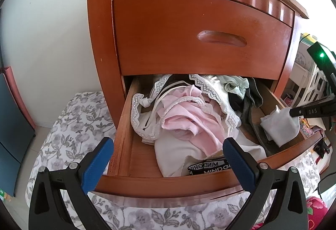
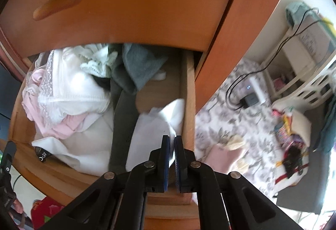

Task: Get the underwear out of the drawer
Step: 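Lift the white sock out and carry it over the bedsheet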

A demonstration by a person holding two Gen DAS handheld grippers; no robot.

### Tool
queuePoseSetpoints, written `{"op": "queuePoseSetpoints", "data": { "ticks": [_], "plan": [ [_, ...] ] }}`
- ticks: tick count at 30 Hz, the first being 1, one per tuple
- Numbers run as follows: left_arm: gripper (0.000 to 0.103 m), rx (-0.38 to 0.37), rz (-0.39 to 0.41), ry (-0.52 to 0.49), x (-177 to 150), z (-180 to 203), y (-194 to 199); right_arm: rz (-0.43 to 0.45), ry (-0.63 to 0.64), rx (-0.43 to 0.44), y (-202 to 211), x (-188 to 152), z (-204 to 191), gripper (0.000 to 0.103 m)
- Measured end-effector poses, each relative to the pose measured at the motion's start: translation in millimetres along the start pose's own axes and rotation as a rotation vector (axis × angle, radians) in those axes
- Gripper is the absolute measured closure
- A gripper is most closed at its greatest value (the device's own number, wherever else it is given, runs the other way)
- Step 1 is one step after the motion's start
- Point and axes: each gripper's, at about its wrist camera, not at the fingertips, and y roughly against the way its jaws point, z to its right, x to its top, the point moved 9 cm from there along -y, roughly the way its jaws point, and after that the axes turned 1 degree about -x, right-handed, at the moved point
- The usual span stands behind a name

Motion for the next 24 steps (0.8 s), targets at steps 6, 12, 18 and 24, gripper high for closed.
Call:
{"op": "queuePoseSetpoints", "data": {
  "ticks": [6,12,18,24],
  "plan": [
    [0.0,0.001,-0.001,0.001,0.2,0.2,-0.3,0.093,0.037,-0.082,22.4,17.6,9.1,0.098],
    [0.0,0.002,-0.003,0.001,0.2,0.1,-0.9,0.217,0.105,-0.208,51.6,32.7,18.6,0.098],
    [0.0,0.002,-0.002,0.0,0.3,0.1,-1.1,0.332,0.14,-0.309,85.9,46.3,24.4,0.099],
    [0.0,0.008,-0.003,-0.001,0.7,0.4,-1.2,0.424,0.077,-0.352,121.9,63.4,49.0,0.099]
  ]
}}
